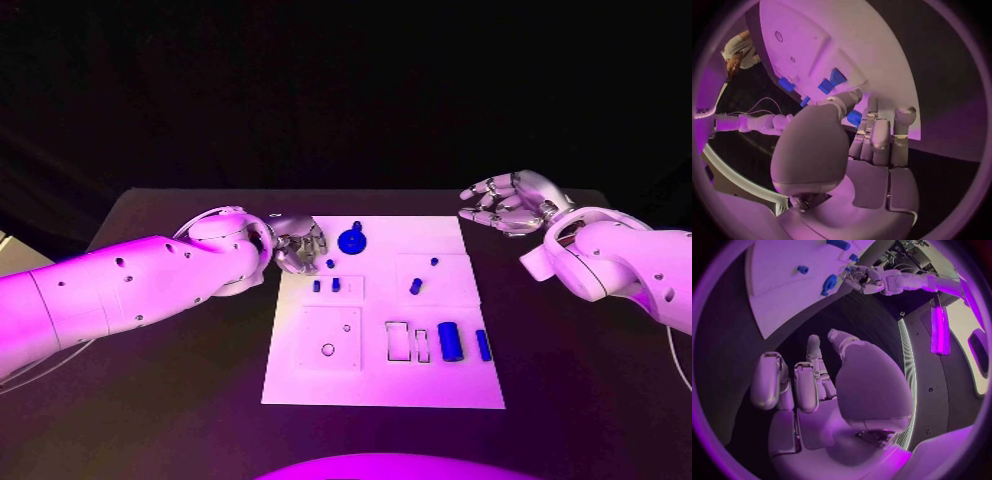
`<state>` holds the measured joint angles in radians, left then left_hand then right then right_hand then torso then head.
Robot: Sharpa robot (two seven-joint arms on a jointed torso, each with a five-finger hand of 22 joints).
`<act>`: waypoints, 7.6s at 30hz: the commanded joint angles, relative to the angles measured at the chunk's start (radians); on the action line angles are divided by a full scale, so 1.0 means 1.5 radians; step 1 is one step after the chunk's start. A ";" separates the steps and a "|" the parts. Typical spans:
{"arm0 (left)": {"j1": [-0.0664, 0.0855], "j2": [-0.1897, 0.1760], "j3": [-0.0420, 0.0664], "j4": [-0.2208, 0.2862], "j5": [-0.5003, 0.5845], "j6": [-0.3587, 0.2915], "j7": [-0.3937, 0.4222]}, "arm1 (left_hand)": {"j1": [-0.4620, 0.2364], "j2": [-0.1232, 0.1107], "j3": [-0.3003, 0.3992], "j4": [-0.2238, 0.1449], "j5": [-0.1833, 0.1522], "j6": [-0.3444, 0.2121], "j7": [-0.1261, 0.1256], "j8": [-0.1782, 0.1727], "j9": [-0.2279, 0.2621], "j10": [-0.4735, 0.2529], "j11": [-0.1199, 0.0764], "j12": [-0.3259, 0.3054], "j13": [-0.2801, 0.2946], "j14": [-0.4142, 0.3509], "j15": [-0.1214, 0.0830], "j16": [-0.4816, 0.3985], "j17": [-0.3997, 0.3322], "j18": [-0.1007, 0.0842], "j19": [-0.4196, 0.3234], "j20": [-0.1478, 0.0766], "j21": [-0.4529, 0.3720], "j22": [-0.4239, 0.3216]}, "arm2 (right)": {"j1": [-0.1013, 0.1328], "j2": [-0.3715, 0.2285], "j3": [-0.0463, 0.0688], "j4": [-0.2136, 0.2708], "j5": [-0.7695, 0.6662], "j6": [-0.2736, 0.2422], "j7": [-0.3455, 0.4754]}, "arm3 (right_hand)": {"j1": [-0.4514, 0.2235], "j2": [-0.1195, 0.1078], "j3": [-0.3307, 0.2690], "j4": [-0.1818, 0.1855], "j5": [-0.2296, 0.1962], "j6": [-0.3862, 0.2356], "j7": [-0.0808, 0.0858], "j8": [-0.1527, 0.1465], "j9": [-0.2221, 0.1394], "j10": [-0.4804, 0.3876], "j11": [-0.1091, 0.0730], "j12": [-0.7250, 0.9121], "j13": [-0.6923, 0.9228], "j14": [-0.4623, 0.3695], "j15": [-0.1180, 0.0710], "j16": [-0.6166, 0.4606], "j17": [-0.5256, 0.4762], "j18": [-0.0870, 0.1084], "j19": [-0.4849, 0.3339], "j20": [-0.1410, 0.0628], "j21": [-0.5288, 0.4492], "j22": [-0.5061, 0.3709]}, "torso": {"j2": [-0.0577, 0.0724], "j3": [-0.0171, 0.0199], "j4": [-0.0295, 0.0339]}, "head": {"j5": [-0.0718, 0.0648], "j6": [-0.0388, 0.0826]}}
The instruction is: Assemble the parts on the task board
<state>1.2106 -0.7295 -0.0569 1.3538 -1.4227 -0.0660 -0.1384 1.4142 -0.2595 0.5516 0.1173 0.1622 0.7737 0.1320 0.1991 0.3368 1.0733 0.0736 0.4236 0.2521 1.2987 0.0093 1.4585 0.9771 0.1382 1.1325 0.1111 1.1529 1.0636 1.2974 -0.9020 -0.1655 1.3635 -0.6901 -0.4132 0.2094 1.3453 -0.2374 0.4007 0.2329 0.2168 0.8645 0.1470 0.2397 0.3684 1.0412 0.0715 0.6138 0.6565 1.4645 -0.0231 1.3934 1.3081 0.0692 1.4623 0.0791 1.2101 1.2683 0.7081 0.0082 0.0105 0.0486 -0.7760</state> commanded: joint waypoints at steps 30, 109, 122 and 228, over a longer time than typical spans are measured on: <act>0.001 -0.112 0.038 0.024 0.946 -0.044 0.311 | -0.009 0.034 0.024 -0.031 0.004 0.033 0.048 0.043 0.018 -0.149 0.050 0.002 -0.006 -0.263 0.046 -0.224 -0.342 0.031 -0.190 0.041 -0.214 -0.170 | -0.019 0.039 0.000 0.070 -0.641 0.100 -0.236 | 0.023 -0.033 0.051 -0.055 -0.010 0.042 0.001 -0.017 -0.002 0.019 0.009 -0.273 -0.248 0.032 0.015 -0.014 -0.001 0.011 0.004 0.010 -0.037 -0.021 | 0.000 -0.0027 -0.0002 | -0.041 0.021; 0.002 -0.128 0.046 0.032 0.948 -0.053 0.313 | -0.002 0.041 0.014 -0.041 0.007 0.024 0.054 0.042 0.015 -0.133 0.050 0.023 -0.016 -0.241 0.043 -0.216 -0.346 0.030 -0.161 0.035 -0.217 -0.176 | -0.048 0.027 0.011 0.130 -0.701 -0.023 -0.271 | 0.045 0.026 0.175 -0.131 -0.051 0.155 -0.029 0.019 0.028 0.173 -0.025 -0.329 -0.320 0.041 -0.020 0.018 0.024 -0.003 0.029 -0.020 0.036 0.044 | 0.000 0.0003 -0.0002 | -0.032 0.007; 0.002 -0.125 0.046 0.030 0.943 -0.049 0.309 | -0.002 0.041 0.014 -0.041 0.007 0.022 0.055 0.041 0.015 -0.134 0.050 0.023 -0.017 -0.241 0.043 -0.217 -0.347 0.030 -0.161 0.035 -0.217 -0.177 | -0.037 0.016 0.013 0.235 -0.681 -0.014 -0.252 | 0.044 0.025 0.176 -0.132 -0.052 0.155 -0.028 0.019 0.029 0.174 -0.025 -0.330 -0.321 0.041 -0.020 0.019 0.025 -0.004 0.029 -0.020 0.038 0.046 | -0.001 0.0000 -0.0009 | -0.024 0.007; 0.002 -0.088 0.045 0.020 0.919 -0.029 0.282 | -0.003 0.040 0.013 -0.043 0.008 0.017 0.056 0.040 0.014 -0.142 0.053 0.024 -0.021 -0.242 0.045 -0.218 -0.349 0.030 -0.161 0.037 -0.221 -0.178 | -0.118 0.171 -0.005 0.226 -0.778 0.097 -0.295 | 0.038 0.025 0.183 -0.139 -0.052 0.155 -0.025 0.017 0.030 0.180 -0.023 -0.338 -0.324 0.041 -0.014 0.019 0.024 -0.004 0.028 -0.019 0.035 0.044 | -0.005 -0.0039 0.0014 | 0.054 -0.037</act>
<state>1.2122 -0.8621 0.0100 1.3818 -0.0397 -0.1275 0.2825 1.4172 -0.2012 0.5740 0.0565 0.1705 0.8061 0.2034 0.2638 0.3583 0.8667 0.1520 0.4561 0.2208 0.9365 0.0716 1.1346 0.4548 0.1697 0.8864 0.1645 0.8269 0.7976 1.1229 -0.6471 -0.1715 1.7038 -1.8361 -0.2864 -0.2285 1.4118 -0.2020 0.6732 0.0286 0.1334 1.0928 0.1078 0.2631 0.4128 1.2615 0.0768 0.1061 0.1693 1.4650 -0.0447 1.4204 1.3074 0.0766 1.4661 0.0540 1.2634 1.3073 0.7009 0.0024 0.0128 0.1285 -0.8311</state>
